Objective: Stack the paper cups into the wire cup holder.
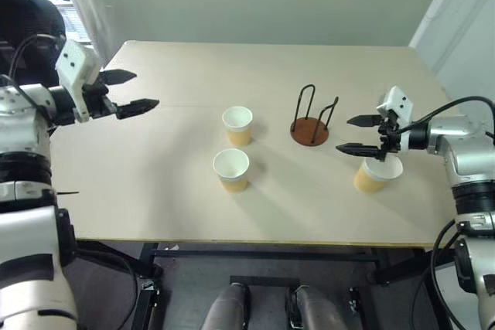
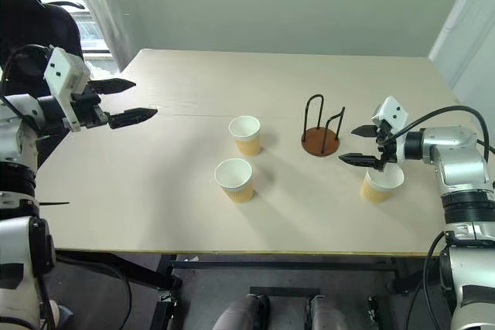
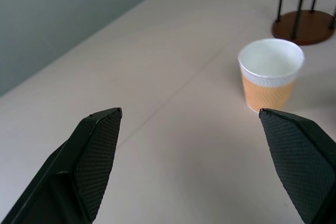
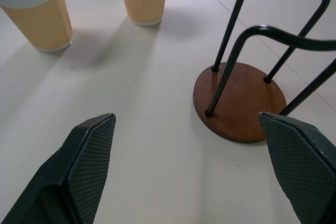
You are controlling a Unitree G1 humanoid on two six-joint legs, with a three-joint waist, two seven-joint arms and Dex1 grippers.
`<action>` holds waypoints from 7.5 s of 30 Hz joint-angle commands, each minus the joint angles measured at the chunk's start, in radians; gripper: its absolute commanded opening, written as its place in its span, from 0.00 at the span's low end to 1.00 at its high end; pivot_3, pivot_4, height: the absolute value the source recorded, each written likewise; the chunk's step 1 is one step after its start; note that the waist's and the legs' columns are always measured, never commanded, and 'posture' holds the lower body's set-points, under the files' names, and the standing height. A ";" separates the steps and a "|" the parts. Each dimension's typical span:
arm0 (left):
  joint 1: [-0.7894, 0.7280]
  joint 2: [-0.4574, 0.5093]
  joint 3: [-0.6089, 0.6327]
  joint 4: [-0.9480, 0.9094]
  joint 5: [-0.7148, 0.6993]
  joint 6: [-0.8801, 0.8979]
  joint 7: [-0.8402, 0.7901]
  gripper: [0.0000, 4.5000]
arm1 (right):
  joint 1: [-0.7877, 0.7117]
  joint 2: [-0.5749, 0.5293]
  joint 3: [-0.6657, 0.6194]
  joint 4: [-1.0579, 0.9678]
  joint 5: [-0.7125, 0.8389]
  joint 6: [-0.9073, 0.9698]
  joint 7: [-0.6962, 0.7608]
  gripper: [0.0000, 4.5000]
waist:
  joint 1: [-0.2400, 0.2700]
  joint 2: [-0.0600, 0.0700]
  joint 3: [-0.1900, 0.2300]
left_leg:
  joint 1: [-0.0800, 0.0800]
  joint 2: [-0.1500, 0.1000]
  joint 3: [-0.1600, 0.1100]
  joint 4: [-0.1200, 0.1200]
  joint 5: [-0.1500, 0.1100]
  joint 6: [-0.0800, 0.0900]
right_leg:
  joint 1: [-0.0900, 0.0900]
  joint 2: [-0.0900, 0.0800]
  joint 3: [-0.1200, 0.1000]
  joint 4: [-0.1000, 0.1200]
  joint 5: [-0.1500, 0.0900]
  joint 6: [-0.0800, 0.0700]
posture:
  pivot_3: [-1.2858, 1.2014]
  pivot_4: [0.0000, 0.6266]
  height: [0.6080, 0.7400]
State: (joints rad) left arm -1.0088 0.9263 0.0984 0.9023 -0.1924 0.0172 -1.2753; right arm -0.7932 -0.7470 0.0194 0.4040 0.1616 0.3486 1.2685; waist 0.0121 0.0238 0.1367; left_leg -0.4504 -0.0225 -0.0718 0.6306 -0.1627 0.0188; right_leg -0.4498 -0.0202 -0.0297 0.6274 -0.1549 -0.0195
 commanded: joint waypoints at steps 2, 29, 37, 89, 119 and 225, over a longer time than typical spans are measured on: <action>-0.034 0.010 -0.012 -0.025 0.003 0.002 -0.080 0.99 | -0.032 0.001 0.003 -0.027 0.006 -0.024 -0.010 0.99 | 0.001 0.000 0.000 | -0.001 -0.001 0.000 0.001 -0.002 -0.002 | 0.000 0.000 0.000 -0.001 0.001 0.000 | 0.52 0.24 1.00; -0.281 -0.165 -0.146 0.025 0.034 -0.022 -0.338 0.99 | -0.146 0.007 0.073 0.088 -0.064 -0.057 -0.028 0.99 | 0.002 0.000 0.000 | -0.003 -0.001 0.000 0.001 0.004 0.009 | -0.001 -0.001 0.000 -0.002 0.006 0.007 | 0.52 0.24 1.00; -0.226 -0.096 -0.152 -0.026 -0.021 0.015 -0.339 0.99 | -0.154 0.049 0.112 0.077 -0.076 -0.041 -0.027 0.99 | 0.001 0.000 0.000 | -0.003 -0.001 0.000 0.001 0.004 0.009 | -0.002 -0.001 0.000 -0.002 0.005 0.006 | 0.52 0.24 1.00; -0.146 0.009 -0.093 -0.109 -0.028 0.090 -0.318 1.00 | -0.338 0.289 0.152 0.399 -0.250 -0.062 -0.350 0.15 | -0.002 0.000 0.000 | -0.004 -0.001 0.000 0.002 -0.005 -0.005 | -0.005 -0.001 0.000 -0.001 0.005 0.000 | 0.52 0.24 1.00; -0.152 0.039 -0.186 -0.100 -0.066 0.111 -0.339 1.00 | -0.317 0.202 0.244 0.181 -0.186 -0.060 0.181 0.01 | -0.004 0.000 0.000 | -0.005 -0.001 0.000 0.001 -0.004 -0.003 | -0.006 -0.001 0.000 -0.001 0.004 -0.001 | 0.52 0.24 1.00; -0.143 -0.024 -0.347 -0.196 -0.280 0.040 -0.339 1.00 | -0.037 -0.333 0.307 -0.020 -0.340 -0.475 0.296 0.82 | -0.001 0.000 0.000 | -0.004 -0.001 0.001 0.008 0.004 0.013 | 0.001 -0.001 0.001 -0.002 0.005 0.010 | 0.52 0.24 1.00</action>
State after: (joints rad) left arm -1.1410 0.8775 -0.2774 0.7237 -0.4517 0.0659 -1.5840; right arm -0.7994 -1.0781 0.3347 0.3836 -0.1653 -0.1052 1.5691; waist 0.0116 0.0234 0.1367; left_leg -0.4548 -0.0236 -0.0708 0.6386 -0.1587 0.0324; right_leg -0.4489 -0.0209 -0.0286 0.6258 -0.1502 -0.0097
